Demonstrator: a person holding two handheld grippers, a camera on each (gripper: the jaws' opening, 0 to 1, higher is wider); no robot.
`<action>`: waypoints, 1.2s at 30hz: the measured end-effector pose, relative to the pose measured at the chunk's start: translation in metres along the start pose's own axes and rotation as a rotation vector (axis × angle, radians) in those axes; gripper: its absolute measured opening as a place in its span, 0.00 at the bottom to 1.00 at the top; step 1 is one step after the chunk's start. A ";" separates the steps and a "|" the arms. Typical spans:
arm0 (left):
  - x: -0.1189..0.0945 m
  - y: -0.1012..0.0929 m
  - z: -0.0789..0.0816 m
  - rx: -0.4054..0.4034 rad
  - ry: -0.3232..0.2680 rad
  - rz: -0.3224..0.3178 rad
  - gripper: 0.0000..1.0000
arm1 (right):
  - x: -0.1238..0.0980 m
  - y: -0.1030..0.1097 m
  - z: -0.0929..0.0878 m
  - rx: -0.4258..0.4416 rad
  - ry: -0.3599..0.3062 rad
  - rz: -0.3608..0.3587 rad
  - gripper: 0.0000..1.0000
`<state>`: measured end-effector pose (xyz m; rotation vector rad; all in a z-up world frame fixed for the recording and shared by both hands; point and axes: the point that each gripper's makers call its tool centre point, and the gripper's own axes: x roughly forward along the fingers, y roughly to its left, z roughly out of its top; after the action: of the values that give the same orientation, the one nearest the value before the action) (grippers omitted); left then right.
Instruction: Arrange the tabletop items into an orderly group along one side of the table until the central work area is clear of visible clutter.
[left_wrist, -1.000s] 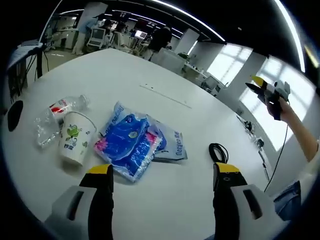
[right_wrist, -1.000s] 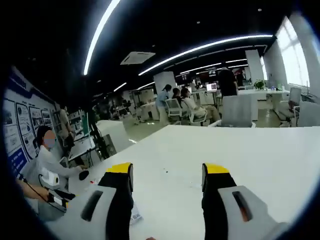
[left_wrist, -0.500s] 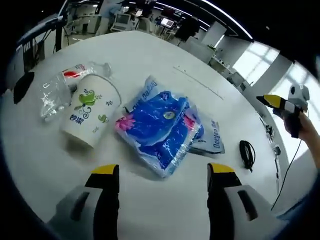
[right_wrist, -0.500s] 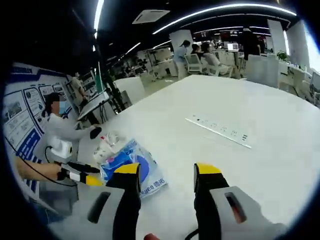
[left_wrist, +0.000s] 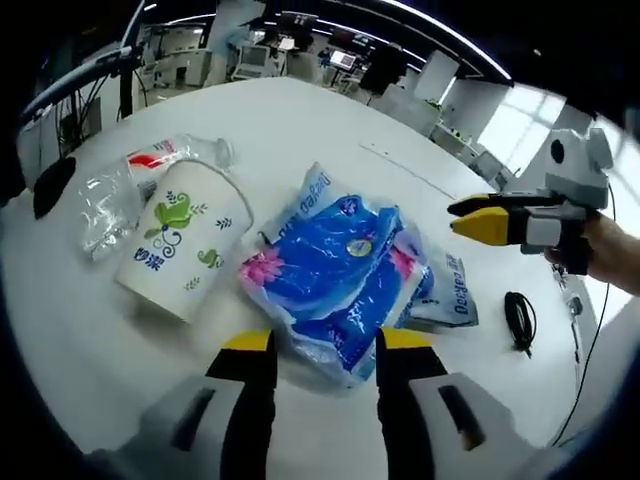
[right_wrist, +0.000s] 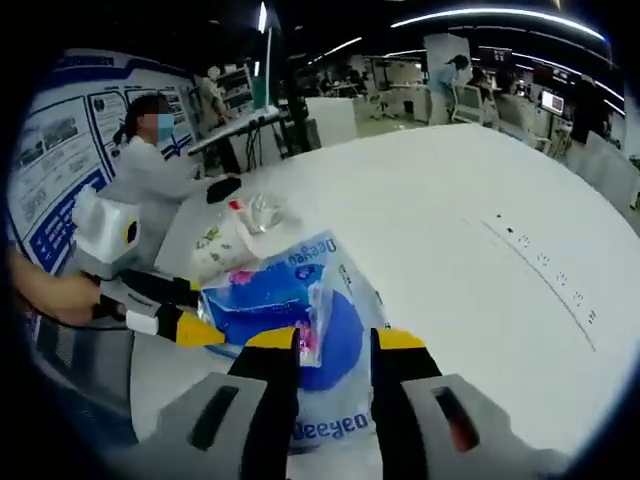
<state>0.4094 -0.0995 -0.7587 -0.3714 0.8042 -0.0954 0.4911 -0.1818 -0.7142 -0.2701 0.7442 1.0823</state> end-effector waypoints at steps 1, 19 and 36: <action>0.002 0.000 0.000 -0.001 0.001 -0.003 0.32 | 0.004 0.002 -0.001 -0.005 0.002 0.003 0.21; -0.013 0.001 0.007 0.069 -0.019 0.075 0.00 | -0.003 0.018 -0.024 0.143 0.004 0.049 0.00; -0.010 -0.062 0.029 0.164 -0.028 -0.082 0.00 | -0.073 -0.002 -0.046 0.290 -0.091 -0.055 0.00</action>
<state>0.4269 -0.1471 -0.7113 -0.2498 0.7477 -0.2314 0.4551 -0.2588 -0.7001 0.0059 0.7965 0.9144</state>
